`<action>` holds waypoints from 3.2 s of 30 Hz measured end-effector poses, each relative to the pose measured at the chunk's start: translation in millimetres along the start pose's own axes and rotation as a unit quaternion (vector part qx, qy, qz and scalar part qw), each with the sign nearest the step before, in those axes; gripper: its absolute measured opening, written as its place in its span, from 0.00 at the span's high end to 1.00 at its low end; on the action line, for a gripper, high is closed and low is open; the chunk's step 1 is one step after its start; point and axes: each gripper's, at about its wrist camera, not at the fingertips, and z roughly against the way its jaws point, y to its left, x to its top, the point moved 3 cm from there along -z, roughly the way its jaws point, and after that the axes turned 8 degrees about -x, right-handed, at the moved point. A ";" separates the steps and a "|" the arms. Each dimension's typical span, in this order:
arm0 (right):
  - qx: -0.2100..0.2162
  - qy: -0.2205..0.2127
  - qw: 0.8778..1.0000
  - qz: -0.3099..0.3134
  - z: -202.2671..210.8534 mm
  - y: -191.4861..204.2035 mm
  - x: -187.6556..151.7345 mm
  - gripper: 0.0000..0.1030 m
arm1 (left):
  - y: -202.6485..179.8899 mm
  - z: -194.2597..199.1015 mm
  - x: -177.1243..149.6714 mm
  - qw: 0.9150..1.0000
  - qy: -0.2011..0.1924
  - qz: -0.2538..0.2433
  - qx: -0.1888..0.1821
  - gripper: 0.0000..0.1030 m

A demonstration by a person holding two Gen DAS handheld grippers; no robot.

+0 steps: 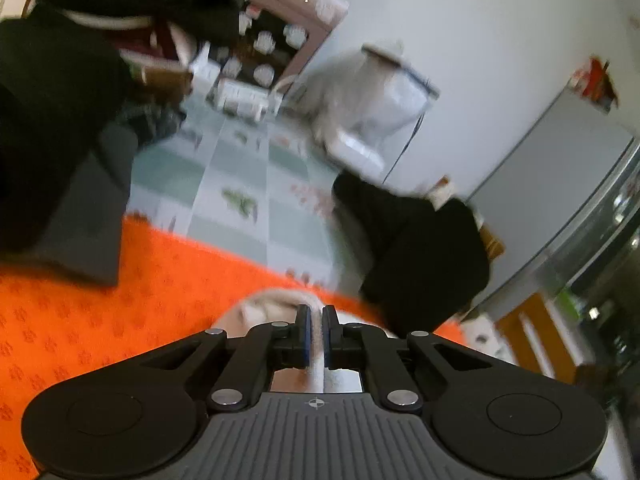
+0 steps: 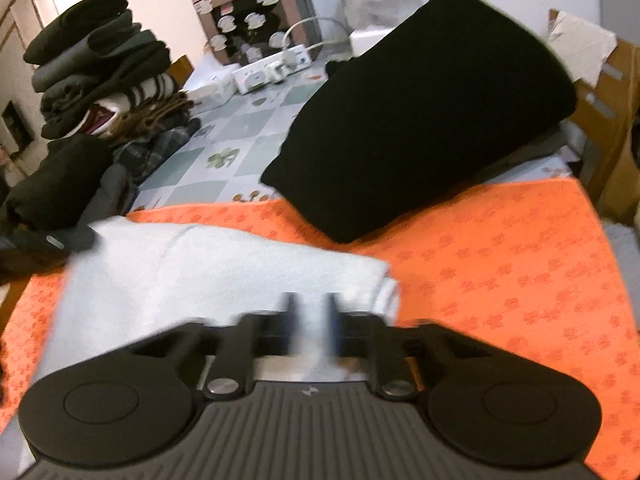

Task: Fold clothes

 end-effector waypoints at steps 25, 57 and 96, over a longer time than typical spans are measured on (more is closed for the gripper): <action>-0.035 0.021 0.999 -0.036 12.4 -18.5 -15.6 0.73 | 25.9 10.7 -28.8 0.996 0.065 -0.002 0.066 0.64; -0.067 -0.066 0.995 -0.023 303.2 41.8 -195.8 0.11 | -64.7 261.7 -172.2 0.976 0.090 -0.198 0.002 0.27; -0.088 -0.033 0.994 -0.050 352.1 60.1 -284.3 0.10 | -40.6 230.8 -178.8 0.993 0.038 -0.095 0.059 0.78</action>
